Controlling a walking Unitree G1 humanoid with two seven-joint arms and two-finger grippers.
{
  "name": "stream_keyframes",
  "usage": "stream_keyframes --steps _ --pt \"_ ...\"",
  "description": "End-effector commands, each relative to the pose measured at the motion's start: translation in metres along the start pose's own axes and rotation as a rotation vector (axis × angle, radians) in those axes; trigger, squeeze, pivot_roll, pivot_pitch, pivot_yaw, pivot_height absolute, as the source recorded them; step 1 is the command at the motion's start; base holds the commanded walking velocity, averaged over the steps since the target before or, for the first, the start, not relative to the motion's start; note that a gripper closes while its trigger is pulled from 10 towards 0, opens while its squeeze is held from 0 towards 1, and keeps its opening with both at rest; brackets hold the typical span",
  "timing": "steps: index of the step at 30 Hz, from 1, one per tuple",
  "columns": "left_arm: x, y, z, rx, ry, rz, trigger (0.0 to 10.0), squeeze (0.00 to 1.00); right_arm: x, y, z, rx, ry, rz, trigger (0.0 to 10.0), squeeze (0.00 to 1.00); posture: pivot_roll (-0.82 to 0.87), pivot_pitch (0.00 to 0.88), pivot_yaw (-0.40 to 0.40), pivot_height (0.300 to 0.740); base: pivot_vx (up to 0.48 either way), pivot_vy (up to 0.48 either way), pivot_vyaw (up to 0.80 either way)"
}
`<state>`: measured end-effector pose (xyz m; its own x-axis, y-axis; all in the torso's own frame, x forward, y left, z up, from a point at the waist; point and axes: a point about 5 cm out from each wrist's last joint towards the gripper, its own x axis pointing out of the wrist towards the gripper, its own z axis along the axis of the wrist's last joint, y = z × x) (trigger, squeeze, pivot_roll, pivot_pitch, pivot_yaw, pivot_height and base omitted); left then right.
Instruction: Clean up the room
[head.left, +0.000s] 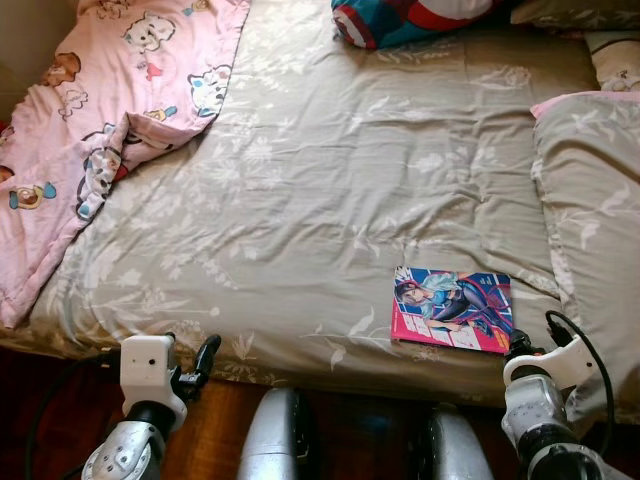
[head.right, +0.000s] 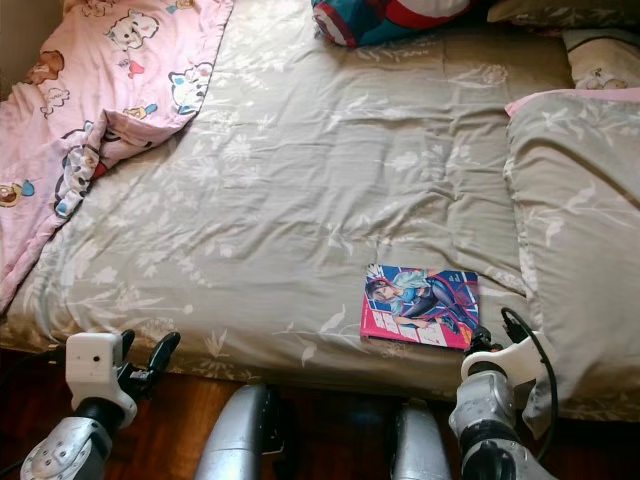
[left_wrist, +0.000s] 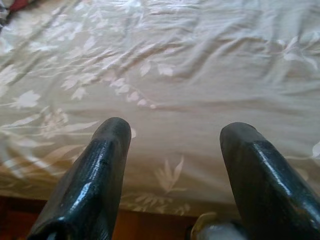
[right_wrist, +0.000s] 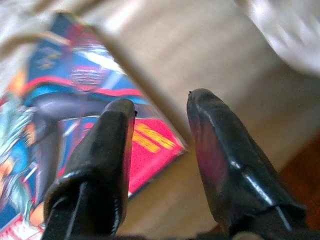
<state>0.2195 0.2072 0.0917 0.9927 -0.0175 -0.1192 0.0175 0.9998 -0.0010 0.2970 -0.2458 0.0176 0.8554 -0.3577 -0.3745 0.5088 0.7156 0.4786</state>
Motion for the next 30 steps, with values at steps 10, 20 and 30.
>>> stream_keyframes --steps 10,20,30 --pt "0.029 -0.004 -0.024 -0.072 0.018 0.055 10.0 0.0 -0.024 0.008 -0.03 -0.329 -0.045 0.246 10.0 0.0 0.04 0.142 0.036 0.677 0.0 0.0 0.0" --pt "0.035 0.004 -0.072 -0.078 0.167 0.091 10.0 0.0 -0.045 -0.027 -0.079 -0.419 0.227 0.147 10.0 0.0 0.01 0.058 0.005 0.737 0.0 0.0 0.0" --pt "0.013 0.018 -0.129 -0.072 0.425 0.138 10.0 0.0 -0.063 -0.059 -0.104 -0.293 0.43 -0.043 10.0 0.0 -0.01 0.0 0.002 0.74 0.0 0.0 0.0"
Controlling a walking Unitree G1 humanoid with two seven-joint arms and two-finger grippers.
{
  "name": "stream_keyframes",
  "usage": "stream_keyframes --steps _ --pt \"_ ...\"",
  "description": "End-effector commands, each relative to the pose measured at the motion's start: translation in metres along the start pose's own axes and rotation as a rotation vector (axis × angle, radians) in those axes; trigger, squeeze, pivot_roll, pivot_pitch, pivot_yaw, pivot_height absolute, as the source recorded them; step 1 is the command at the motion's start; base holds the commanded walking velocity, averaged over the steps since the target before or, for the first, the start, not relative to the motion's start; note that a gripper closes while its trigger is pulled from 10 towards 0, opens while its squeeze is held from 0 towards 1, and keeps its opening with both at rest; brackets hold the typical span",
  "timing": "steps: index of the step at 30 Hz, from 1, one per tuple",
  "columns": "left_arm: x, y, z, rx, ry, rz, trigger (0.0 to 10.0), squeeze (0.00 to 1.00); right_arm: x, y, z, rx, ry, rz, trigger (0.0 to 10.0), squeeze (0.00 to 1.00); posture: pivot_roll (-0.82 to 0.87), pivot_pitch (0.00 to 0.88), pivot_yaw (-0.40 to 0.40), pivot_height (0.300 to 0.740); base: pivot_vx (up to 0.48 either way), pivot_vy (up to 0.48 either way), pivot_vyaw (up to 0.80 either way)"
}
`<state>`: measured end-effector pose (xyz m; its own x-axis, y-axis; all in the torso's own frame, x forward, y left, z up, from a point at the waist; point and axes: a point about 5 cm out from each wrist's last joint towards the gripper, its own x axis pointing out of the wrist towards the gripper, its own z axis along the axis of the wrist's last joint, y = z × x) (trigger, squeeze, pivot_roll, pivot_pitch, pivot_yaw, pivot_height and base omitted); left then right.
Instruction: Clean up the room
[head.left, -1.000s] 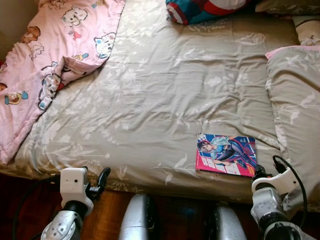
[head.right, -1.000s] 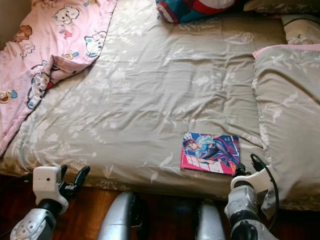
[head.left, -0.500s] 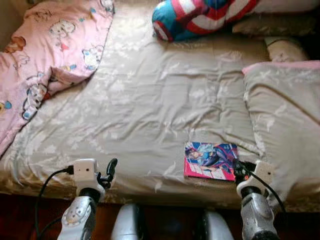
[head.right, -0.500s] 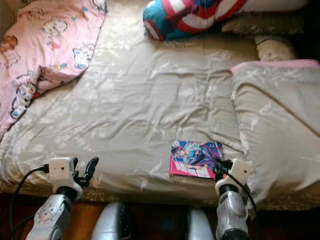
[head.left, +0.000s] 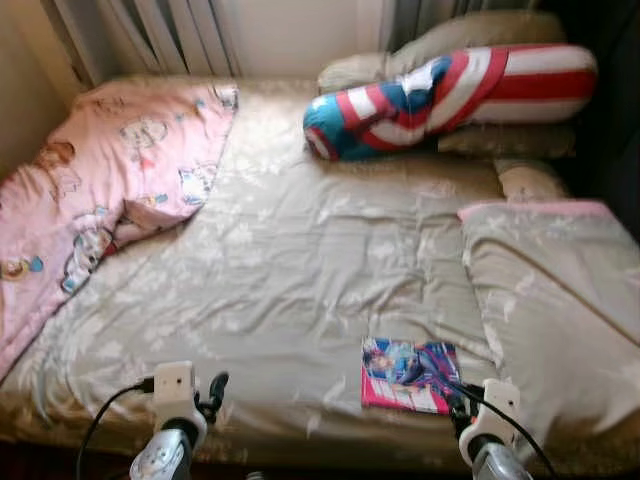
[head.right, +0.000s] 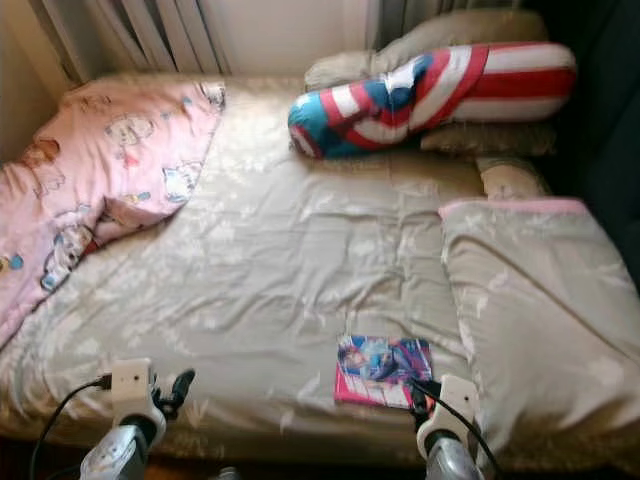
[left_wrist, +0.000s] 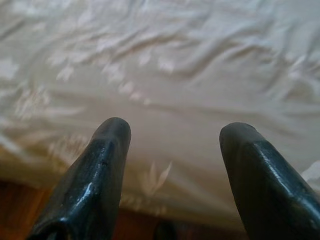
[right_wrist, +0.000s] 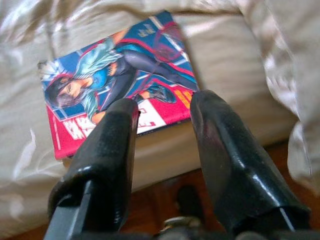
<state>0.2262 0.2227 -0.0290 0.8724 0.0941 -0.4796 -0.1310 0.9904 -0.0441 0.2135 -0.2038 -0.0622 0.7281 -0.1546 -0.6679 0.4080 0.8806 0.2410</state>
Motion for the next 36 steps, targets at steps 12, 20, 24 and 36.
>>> stream_keyframes --steps 12,20,24,36 --pt "-0.01 0.013 -0.045 0.071 0.25 0.053 10.0 0.0 -0.014 -0.024 -0.04 -0.161 0.185 -0.066 10.0 0.0 -0.02 0.0 0.009 0.74 0.0 0.0 0.0" --pt "-0.016 0.04 -0.036 0.114 0.153 0.125 10.0 0.0 -0.019 -0.028 -0.049 -0.185 0.209 -0.07 10.0 0.0 -0.02 0.0 0.019 0.74 0.0 0.0 0.0" --pt "-0.026 0.05 -0.044 0.199 0.187 0.082 10.0 0.0 -0.021 -0.029 -0.053 -0.198 0.223 -0.071 10.0 0.0 -0.02 0.0 0.022 0.74 0.0 0.0 0.0" --pt "-0.045 0.019 -0.091 0.237 0.428 -0.124 10.0 0.0 -0.022 -0.031 -0.054 -0.261 0.238 -0.048 10.0 0.0 -0.03 0.0 -0.012 0.74 0.0 0.0 0.0"
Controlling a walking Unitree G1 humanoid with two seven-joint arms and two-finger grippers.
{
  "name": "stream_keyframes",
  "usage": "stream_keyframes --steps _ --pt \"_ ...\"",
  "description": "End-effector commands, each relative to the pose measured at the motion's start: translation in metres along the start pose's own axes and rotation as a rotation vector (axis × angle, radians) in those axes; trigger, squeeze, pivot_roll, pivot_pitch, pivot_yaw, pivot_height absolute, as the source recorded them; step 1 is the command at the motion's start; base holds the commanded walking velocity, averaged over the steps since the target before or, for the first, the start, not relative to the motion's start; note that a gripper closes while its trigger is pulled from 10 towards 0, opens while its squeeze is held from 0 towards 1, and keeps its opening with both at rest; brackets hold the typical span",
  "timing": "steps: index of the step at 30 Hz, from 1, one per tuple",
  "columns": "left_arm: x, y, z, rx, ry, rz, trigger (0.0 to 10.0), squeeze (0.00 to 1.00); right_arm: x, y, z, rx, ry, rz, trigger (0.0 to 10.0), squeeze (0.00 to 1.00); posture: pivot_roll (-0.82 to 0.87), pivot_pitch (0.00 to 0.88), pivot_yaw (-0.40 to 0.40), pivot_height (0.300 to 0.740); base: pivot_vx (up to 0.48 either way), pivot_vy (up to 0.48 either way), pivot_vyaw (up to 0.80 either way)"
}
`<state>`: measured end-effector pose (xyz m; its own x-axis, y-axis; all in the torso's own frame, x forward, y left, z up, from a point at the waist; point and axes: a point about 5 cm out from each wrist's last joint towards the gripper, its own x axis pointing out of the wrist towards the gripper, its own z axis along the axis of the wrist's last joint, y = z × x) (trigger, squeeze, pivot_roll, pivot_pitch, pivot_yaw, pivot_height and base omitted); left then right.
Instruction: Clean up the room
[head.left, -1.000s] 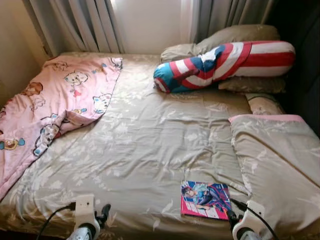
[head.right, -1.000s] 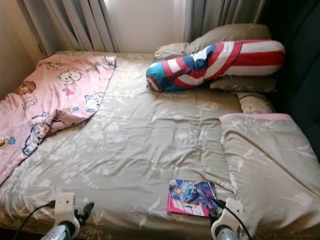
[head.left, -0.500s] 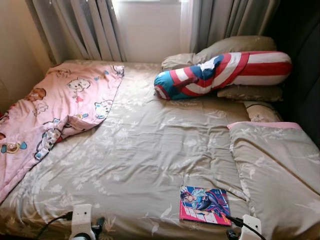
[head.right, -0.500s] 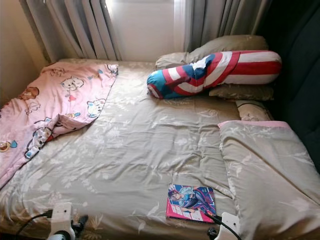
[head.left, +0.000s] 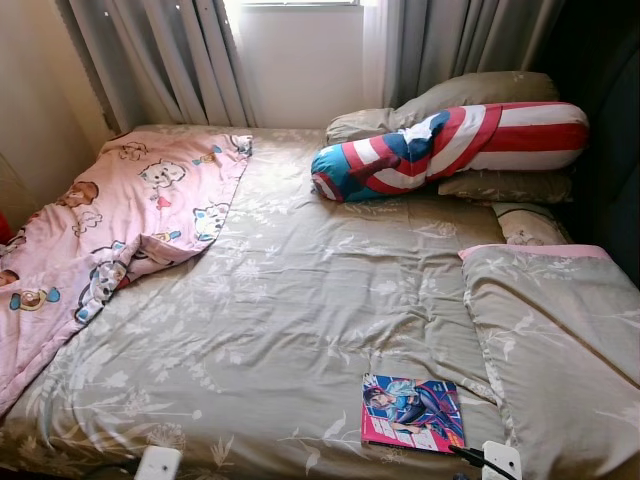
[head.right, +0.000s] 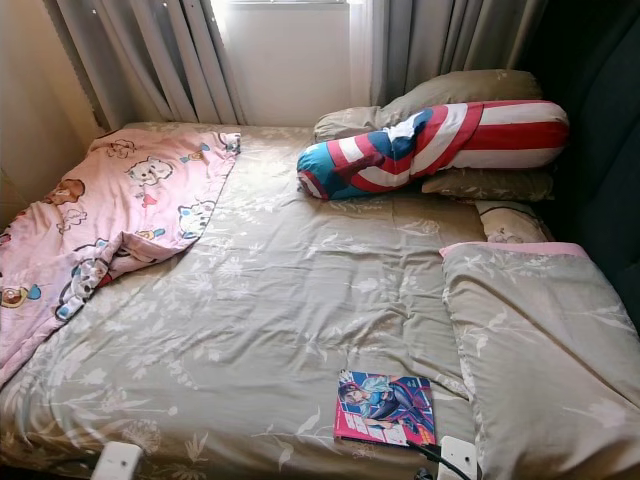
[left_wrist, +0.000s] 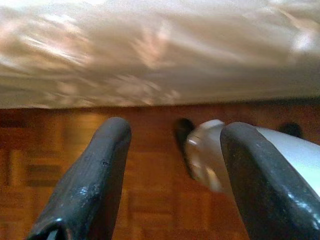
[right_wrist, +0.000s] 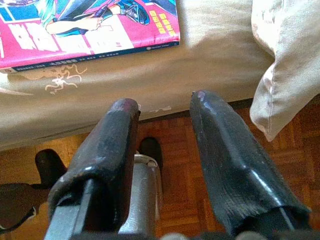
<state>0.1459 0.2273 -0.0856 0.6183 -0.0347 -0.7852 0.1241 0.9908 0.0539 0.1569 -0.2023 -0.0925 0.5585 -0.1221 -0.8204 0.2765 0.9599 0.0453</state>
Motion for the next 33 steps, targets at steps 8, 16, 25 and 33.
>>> stream_keyframes --steps 8,16,25,33 --pt "0.006 -0.018 -0.006 -0.032 0.106 0.027 10.0 0.0 0.001 -0.005 0.007 -0.059 -0.005 0.005 10.0 0.0 -0.04 0.0 -0.024 0.74 0.0 0.0 0.0" --pt "0.007 -0.023 -0.009 -0.15 0.141 0.087 10.0 0.0 0.002 0.001 0.008 -0.094 0.0 0.029 10.0 0.0 -0.04 0.0 -0.024 0.74 0.0 0.0 0.0" --pt "0.009 -0.028 -0.007 -0.131 0.153 0.089 10.0 0.0 0.002 0.006 0.004 -0.111 0.012 0.038 10.0 0.0 -0.04 0.0 -0.032 0.74 0.0 0.0 0.0" --pt "0.011 -0.035 -0.004 -0.139 0.148 0.083 10.0 0.0 0.002 0.008 0.008 -0.096 0.002 0.044 10.0 0.0 -0.02 0.026 -0.039 0.74 0.0 0.0 0.0"
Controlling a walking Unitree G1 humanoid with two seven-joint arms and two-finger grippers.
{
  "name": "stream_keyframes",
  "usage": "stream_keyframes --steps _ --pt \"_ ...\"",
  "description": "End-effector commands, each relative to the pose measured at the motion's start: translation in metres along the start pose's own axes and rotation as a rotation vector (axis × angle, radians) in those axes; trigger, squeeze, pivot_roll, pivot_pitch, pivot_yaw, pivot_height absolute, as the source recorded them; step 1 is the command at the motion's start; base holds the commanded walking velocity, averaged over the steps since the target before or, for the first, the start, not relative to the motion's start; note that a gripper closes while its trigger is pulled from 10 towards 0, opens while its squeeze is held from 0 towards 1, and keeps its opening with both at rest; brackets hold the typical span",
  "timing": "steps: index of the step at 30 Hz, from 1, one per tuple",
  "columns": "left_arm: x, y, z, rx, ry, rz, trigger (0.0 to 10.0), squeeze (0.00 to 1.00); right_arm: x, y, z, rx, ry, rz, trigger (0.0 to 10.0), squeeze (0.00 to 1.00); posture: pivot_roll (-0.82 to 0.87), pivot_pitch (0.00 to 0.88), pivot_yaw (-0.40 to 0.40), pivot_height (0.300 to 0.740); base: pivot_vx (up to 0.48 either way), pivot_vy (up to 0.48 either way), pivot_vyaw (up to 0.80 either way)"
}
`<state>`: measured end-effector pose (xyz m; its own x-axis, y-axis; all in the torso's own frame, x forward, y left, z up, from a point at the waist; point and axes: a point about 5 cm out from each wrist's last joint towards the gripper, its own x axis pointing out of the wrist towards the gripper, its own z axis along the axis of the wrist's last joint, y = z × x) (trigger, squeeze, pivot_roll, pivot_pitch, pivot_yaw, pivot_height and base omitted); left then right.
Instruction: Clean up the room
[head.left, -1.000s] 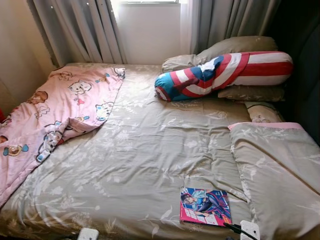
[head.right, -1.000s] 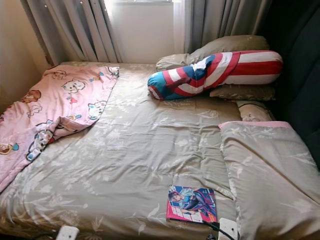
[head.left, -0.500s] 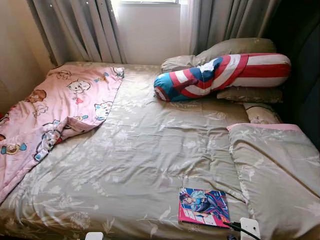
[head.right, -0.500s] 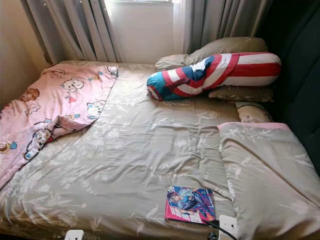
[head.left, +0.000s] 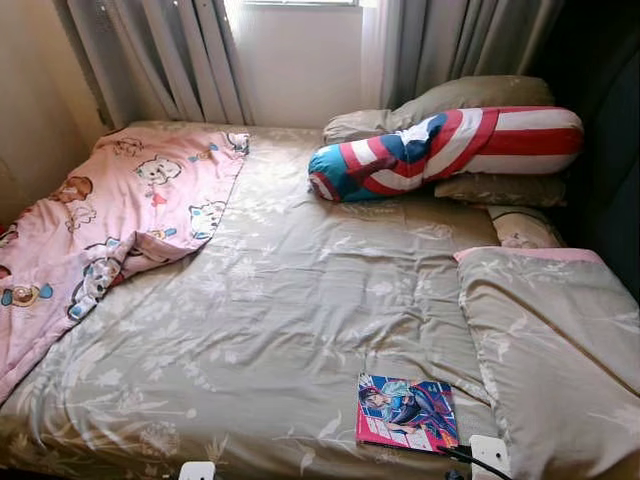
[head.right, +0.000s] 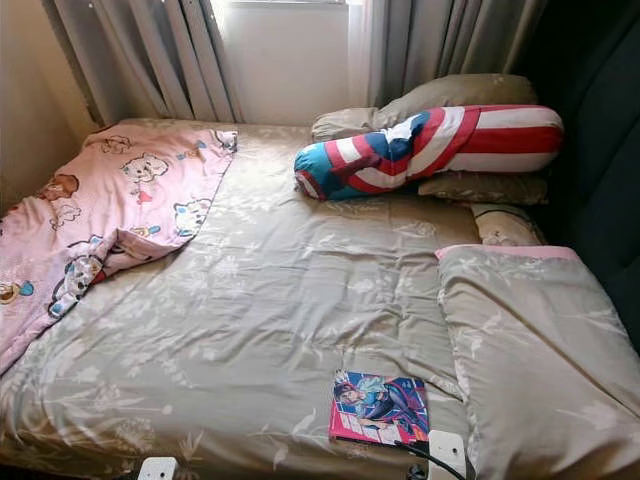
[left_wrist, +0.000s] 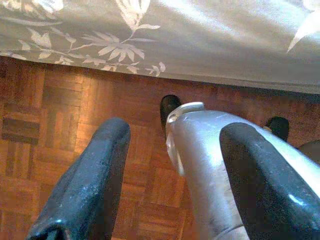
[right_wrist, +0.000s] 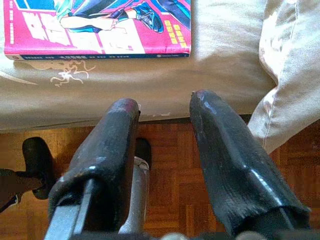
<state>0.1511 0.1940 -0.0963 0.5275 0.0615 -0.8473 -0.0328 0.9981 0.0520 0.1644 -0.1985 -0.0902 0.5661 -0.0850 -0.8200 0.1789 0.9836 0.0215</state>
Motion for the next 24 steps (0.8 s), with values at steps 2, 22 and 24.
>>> stream_keyframes --steps 2,22,24 --pt "-0.0012 0.0025 -0.0065 -0.009 0.028 0.0 10.0 0.0 0.0009 0.0025 0.0035 -0.002 -0.007 0.015 10.0 0.0 -0.03 0.03 -0.037 0.74 0.0 0.0 0.0" --pt "-0.0013 0.0092 -0.0048 0.026 0.032 0.0 10.0 0.0 -0.0008 -0.0035 -0.0046 -0.003 0.03 -0.002 10.0 0.0 -0.02 0.063 -0.018 0.74 0.0 0.396 0.19" --pt "-0.0012 0.0093 -0.0045 0.025 0.032 -0.001 10.0 0.0 -0.0008 -0.0059 -0.0038 -0.003 0.03 -0.004 10.0 0.0 -0.02 0.064 -0.017 0.74 0.0 0.469 0.0"
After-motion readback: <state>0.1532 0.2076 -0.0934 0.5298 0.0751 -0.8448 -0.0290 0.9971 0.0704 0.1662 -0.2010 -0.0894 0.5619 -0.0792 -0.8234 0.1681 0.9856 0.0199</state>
